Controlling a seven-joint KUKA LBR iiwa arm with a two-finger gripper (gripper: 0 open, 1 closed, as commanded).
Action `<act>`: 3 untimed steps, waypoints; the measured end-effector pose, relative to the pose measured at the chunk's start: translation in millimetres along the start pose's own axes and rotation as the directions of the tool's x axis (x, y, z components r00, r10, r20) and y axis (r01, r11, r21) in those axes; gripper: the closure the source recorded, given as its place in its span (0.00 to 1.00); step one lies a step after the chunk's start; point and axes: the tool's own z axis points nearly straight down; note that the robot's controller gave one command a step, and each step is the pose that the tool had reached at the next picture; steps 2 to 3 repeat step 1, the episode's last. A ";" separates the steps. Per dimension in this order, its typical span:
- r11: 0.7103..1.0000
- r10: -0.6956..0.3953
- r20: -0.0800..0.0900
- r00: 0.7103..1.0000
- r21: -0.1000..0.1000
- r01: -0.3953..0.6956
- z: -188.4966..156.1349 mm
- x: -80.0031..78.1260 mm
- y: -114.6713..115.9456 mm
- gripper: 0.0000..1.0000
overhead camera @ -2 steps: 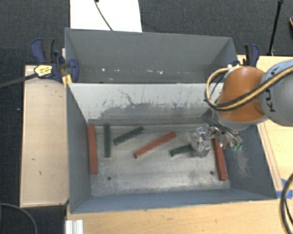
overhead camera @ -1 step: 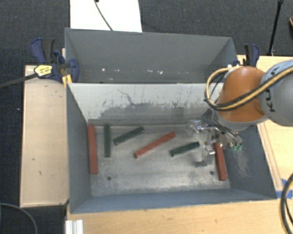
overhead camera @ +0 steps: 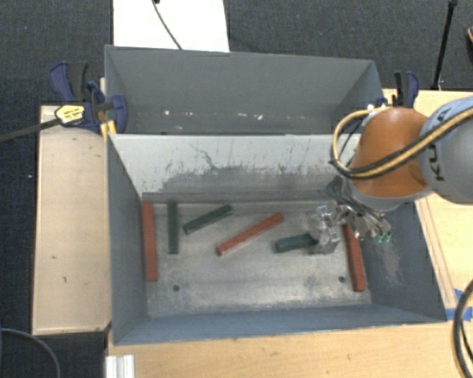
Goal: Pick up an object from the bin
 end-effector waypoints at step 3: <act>0.998 -0.066 0.007 0.998 0.003 0.066 -146.4 11.8 22.8 1.00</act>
Offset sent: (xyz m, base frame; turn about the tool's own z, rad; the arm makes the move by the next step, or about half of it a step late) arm -0.0193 0.0193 0.1409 -0.0684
